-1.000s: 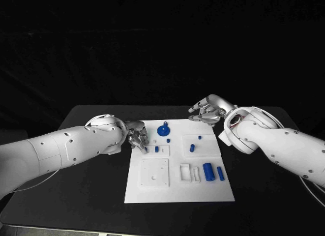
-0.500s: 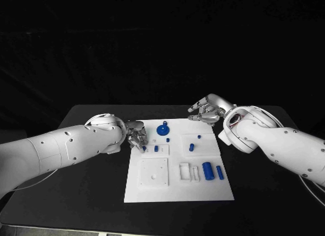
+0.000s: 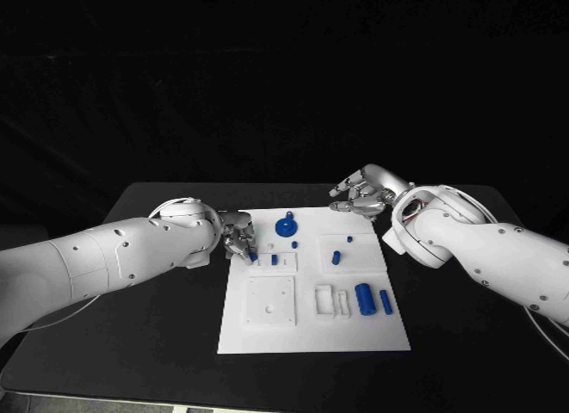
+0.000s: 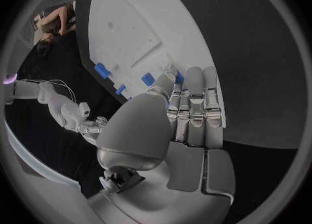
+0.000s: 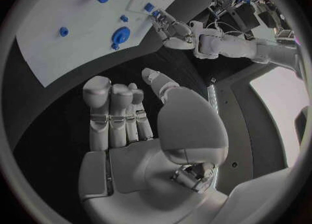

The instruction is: Assemble the parts on the task board

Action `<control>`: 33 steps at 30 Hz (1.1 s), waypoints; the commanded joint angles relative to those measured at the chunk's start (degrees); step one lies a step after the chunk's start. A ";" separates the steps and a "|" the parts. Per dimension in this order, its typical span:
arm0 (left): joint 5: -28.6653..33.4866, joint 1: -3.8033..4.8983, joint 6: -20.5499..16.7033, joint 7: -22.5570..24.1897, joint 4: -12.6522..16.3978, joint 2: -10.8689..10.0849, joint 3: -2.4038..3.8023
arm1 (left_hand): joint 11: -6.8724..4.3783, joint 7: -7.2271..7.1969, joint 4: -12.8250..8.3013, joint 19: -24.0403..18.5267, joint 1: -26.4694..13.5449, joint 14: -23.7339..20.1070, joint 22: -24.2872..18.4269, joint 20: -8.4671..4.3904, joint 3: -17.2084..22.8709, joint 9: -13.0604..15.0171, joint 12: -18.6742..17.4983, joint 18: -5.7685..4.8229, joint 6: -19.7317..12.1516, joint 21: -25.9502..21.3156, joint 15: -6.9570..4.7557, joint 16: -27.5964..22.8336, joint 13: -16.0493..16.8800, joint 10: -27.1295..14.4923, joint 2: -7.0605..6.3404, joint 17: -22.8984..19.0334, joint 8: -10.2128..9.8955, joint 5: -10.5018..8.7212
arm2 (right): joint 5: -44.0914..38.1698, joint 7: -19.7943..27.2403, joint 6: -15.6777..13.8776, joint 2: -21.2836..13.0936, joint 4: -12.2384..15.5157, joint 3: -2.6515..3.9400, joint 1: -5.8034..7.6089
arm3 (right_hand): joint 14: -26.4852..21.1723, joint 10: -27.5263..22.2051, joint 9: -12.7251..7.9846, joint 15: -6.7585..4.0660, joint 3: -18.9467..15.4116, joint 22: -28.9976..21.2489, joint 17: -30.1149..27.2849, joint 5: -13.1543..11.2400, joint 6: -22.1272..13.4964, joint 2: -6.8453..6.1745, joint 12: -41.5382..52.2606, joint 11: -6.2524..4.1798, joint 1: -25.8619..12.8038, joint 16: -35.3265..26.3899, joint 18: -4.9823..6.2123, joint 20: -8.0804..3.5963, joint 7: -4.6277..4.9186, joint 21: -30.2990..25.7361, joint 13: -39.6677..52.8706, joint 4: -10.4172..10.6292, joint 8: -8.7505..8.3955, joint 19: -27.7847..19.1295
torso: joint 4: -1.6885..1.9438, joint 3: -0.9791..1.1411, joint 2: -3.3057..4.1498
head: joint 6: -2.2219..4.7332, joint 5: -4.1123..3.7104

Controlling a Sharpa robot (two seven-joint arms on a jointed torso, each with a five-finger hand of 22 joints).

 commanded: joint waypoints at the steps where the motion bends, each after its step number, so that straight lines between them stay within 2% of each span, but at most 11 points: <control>1: -0.65 -0.52 2.31 -0.98 -0.21 0.20 -0.41 | 0.06 -0.05 0.36 0.49 -0.16 0.47 1.17 0.06 0.29 0.07 -0.22 0.66 0.43 0.28 0.05 0.13 -0.03 0.42 0.74 0.03 0.15 -0.07 | -0.51 0.54 0.72 0.06 0.10 0.01 -0.04 | 0.05 0.01 0.03 -0.34 0.19 5.17 0.03 0.02 0.43 0.40 0.20 -0.43 -0.34 -0.27 0.81 -0.43 0.04 0.00 0.10 -0.02 -0.23 3.17 | -0.04 0.05 0.02 | 0.02 0.05; 3: -0.53 -0.60 2.12 -0.91 -0.36 0.35 -0.45 | 0.02 -0.10 0.90 0.71 -0.62 0.84 1.13 0.06 0.43 0.06 -0.23 0.69 0.33 0.38 0.09 0.23 -0.04 0.66 1.42 0.03 0.12 -0.06 | -0.51 0.54 0.75 0.08 0.10 0.01 -0.04 | 0.05 0.01 0.03 -0.34 0.19 5.17 0.03 0.02 0.43 0.40 0.20 -0.43 -0.34 -0.27 0.81 -0.43 0.04 0.00 0.10 -0.02 -0.23 3.17 | -0.05 0.05 0.02 | 0.02 0.07; 8: -0.20 -0.87 1.48 -0.92 -0.65 0.78 -0.51 | 0.07 -0.03 1.47 0.99 -0.97 1.33 1.02 0.12 0.65 0.04 -0.25 0.79 -0.14 0.41 0.12 0.06 -0.04 0.54 1.80 -0.15 0.09 -0.04 | -0.51 0.54 0.80 0.10 0.12 0.01 -0.04 | 0.05 0.01 0.03 -0.34 0.19 5.17 0.03 0.02 0.43 0.40 0.20 -0.43 -0.34 -0.27 0.81 -0.43 0.04 0.00 0.10 -0.02 -0.23 3.17 | -0.07 0.09 0.06 | 0.06 0.11; 13: 0.26 -1.10 0.22 -1.29 -1.07 1.19 -0.53 | 0.59 0.58 1.79 1.65 -0.90 2.35 0.96 0.31 1.24 0.02 -0.27 1.26 -2.15 0.49 0.33 -0.14 -0.05 -0.87 1.36 -0.40 0.10 0.00 | -0.51 0.54 0.84 0.11 0.14 0.00 -0.04 | 0.06 0.06 0.04 -0.35 0.21 5.18 0.03 0.02 0.64 0.41 0.26 -0.46 -0.34 -0.26 0.79 -0.44 -0.01 0.03 0.16 0.03 -0.22 3.16 | -0.09 0.09 0.07 | 0.07 0.04; 18: 0.59 -1.18 -0.14 -1.41 -1.32 1.29 -0.53 | 0.59 0.69 1.94 1.95 -0.82 2.96 0.94 0.48 2.27 0.03 -0.27 1.63 -2.32 0.41 0.33 -0.66 -0.05 -0.81 0.87 -0.71 0.14 0.07 | -0.51 0.52 0.86 0.05 0.17 0.00 -0.04 | 0.06 0.07 0.04 -0.35 0.21 5.17 0.04 0.01 0.69 0.41 0.27 -0.47 -0.35 -0.25 0.79 -0.44 -0.03 0.01 0.18 0.03 -0.22 3.16 | -0.06 0.10 0.05 | 0.05 -0.03; 24: 1.42 -1.21 -0.96 -1.23 -1.39 1.15 -0.53 | -0.52 -0.12 1.46 2.00 -0.14 3.09 1.23 -0.02 4.18 0.15 -0.23 1.38 0.81 0.70 -0.34 -0.62 -0.03 2.69 1.42 -0.63 0.32 0.01 | -0.51 0.51 0.79 -0.01 0.17 0.00 -0.04 | 0.06 0.07 0.04 -0.35 0.21 5.17 0.04 0.01 0.69 0.41 0.27 -0.47 -0.35 -0.25 0.79 -0.44 -0.03 0.01 0.18 0.03 -0.22 3.16 | -0.02 0.02 -0.03 | 0.08 -0.01; 28: 2.78 -1.22 -2.69 -0.77 -1.42 0.92 -0.53 | -1.86 -0.85 0.29 2.11 0.65 3.56 1.43 -1.02 6.04 0.44 -0.21 0.89 4.47 1.57 -1.30 -0.34 0.02 6.59 2.04 -0.38 0.78 -0.10 | -0.51 0.53 0.76 -0.03 0.13 0.00 -0.04 | 0.06 0.07 0.04 -0.35 0.21 5.17 0.04 0.01 0.69 0.41 0.27 -0.47 -0.35 -0.25 0.79 -0.44 -0.03 0.01 0.18 0.03 -0.22 3.16 | 0.00 -0.05 -0.03 | 0.27 -0.06; 33: 5.31 -1.23 -5.58 0.16 -1.56 0.60 -0.52 | -2.61 -1.16 -1.38 2.03 -0.21 4.40 1.46 -2.07 9.18 0.55 -0.27 0.41 6.67 3.83 -2.03 -0.08 0.02 9.19 1.99 0.02 0.35 -0.14 | -0.51 0.55 0.72 -0.03 0.00 0.00 -0.04 | 0.04 0.01 0.03 -0.36 0.28 5.17 0.01 0.01 0.66 0.36 0.19 -0.47 -0.27 -0.30 0.77 -0.47 -0.02 -0.04 0.13 -0.03 -0.24 3.15 | -0.01 -0.07 -0.02 | 0.40 -0.04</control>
